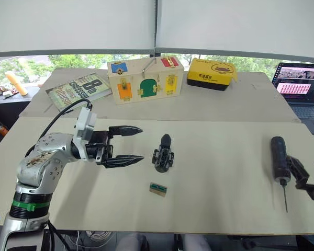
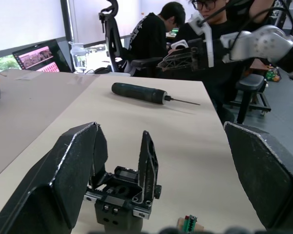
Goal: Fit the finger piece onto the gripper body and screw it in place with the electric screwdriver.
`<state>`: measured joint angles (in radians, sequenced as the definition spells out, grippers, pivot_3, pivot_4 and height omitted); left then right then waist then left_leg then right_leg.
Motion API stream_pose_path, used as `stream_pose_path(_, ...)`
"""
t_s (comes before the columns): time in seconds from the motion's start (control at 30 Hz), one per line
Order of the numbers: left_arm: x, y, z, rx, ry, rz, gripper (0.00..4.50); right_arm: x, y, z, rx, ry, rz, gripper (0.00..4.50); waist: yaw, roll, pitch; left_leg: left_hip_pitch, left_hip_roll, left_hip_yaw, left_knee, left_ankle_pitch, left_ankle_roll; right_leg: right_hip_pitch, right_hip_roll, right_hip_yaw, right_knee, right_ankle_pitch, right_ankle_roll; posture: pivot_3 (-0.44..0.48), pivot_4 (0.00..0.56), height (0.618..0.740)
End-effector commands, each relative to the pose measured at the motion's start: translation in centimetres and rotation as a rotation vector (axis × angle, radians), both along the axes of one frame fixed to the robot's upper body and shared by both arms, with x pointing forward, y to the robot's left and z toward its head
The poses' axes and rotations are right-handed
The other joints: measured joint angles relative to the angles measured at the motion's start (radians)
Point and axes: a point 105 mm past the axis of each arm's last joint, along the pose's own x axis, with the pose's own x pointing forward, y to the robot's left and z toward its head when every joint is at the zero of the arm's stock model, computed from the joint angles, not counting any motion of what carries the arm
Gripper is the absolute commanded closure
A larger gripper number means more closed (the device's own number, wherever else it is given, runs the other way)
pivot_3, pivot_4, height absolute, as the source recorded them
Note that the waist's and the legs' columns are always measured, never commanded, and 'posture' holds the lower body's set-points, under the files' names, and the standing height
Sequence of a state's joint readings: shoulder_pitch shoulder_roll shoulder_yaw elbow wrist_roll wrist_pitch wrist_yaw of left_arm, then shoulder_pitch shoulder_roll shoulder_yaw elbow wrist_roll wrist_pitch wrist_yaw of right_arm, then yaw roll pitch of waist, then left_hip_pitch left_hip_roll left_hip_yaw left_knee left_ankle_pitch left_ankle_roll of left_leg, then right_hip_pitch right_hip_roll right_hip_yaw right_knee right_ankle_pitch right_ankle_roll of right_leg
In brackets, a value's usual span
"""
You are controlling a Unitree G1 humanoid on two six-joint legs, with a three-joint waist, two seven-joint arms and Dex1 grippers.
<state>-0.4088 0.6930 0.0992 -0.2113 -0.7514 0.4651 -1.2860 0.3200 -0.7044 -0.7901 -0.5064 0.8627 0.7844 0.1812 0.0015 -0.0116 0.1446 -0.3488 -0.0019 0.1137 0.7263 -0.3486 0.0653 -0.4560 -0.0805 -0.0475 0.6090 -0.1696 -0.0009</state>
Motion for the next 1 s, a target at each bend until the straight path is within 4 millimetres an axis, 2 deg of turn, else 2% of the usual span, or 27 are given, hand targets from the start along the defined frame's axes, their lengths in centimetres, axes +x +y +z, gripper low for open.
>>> stream_pose_path(0.03, -0.7, -0.2, 1.0, -0.003, -0.043, -0.028, 0.11, 1.2, -2.3, -1.2, -0.004, 0.158, -0.041, 0.0, 0.001, 0.0, 0.0, 0.0, 0.0, 0.0, 0.0, 0.0, 0.0, 0.0, 0.001, 0.001, -0.001, 0.0, 0.0, 0.0, 0.15, 0.74)
stream_pose_path(0.13, -0.9, -0.1, 0.9, 0.002, -0.046, -0.025, 0.11, 2.9, -3.9, -1.7, -0.034, 0.226, -0.046, 0.0, 0.002, 0.0, 0.0, -0.001, 0.0, 0.001, 0.0, -0.001, 0.002, 0.0, 0.002, 0.002, -0.003, 0.001, 0.003, 0.0, 0.15, 0.74)
stream_pose_path(0.23, -1.5, -0.1, 0.5, 0.019, -0.005, -0.046, 0.11, 3.8, -3.9, -3.2, -0.006, 0.317, 0.008, 0.0, 0.002, -0.001, 0.0, -0.002, 0.0, 0.002, 0.0, -0.002, 0.004, -0.001, 0.003, 0.004, -0.005, 0.002, 0.006, 0.0, 0.15, 0.74)
stream_pose_path(0.43, -1.7, 0.0, 0.4, 0.033, -0.007, -0.047, 0.11, 5.9, -3.2, -4.6, 0.072, 0.403, 0.083, 0.0, 0.0, 0.0, 0.0, -0.004, 0.0, 0.003, 0.0, -0.003, 0.005, 0.0, 0.003, 0.001, -0.01, 0.003, 0.009, 0.0, 0.15, 0.74)
stream_pose_path(0.57, -1.8, 0.1, 0.4, 0.035, -0.012, -0.041, 0.11, 6.3, -4.0, -5.6, 0.051, 0.461, 0.042, 0.0, 0.001, 0.0, 0.0, -0.004, 0.0, 0.003, 0.0, -0.003, 0.005, 0.0, 0.003, 0.0, -0.011, 0.004, 0.01, 0.0, 0.15, 0.74)
stream_pose_path(0.67, -2.0, 0.2, 0.4, 0.036, -0.012, -0.04, 0.0, 6.2, -4.6, -6.2, 0.056, 0.5, -0.002, 0.83, 0.002, 0.0, 0.0, -0.004, 0.0, 0.003, 0.0, -0.003, 0.005, 0.0, 0.003, -0.001, -0.011, 0.004, 0.01, 0.0, 0.15, 0.74)
stream_pose_path(0.83, -2.0, 0.4, 0.3, 0.052, -0.022, -0.036, 0.0, 5.8, -4.8, -6.9, 0.067, 0.533, 0.001, 2.47, 0.002, 0.0, 0.0, -0.004, 0.0, 0.003, 0.0, -0.002, 0.004, 0.0, 0.003, -0.003, -0.012, 0.004, 0.01, 0.0, 0.15, 0.74)
stream_pose_path(0.9, -2.0, 0.4, 0.3, 0.054, -0.025, -0.037, 0.0, 6.2, -4.4, -6.1, 0.061, 0.48, 0.034, 2.49, 0.002, 0.0, 0.0, -0.004, 0.0, 0.003, 0.0, -0.002, 0.004, 0.001, 0.003, -0.003, -0.011, 0.004, 0.01, 0.0, 0.15, 0.74)
stream_pose_path(1.0, -2.1, 0.6, 0.2, 0.059, -0.029, -0.036, 0.0, 7.3, -2.8, -3.3, 0.038, 0.334, 0.146, 2.49, 0.001, 0.0, 0.0, -0.004, 0.0, 0.003, 0.0, -0.002, 0.003, 0.001, 0.003, -0.004, -0.011, 0.004, 0.011, 0.0, 0.15, 0.74)
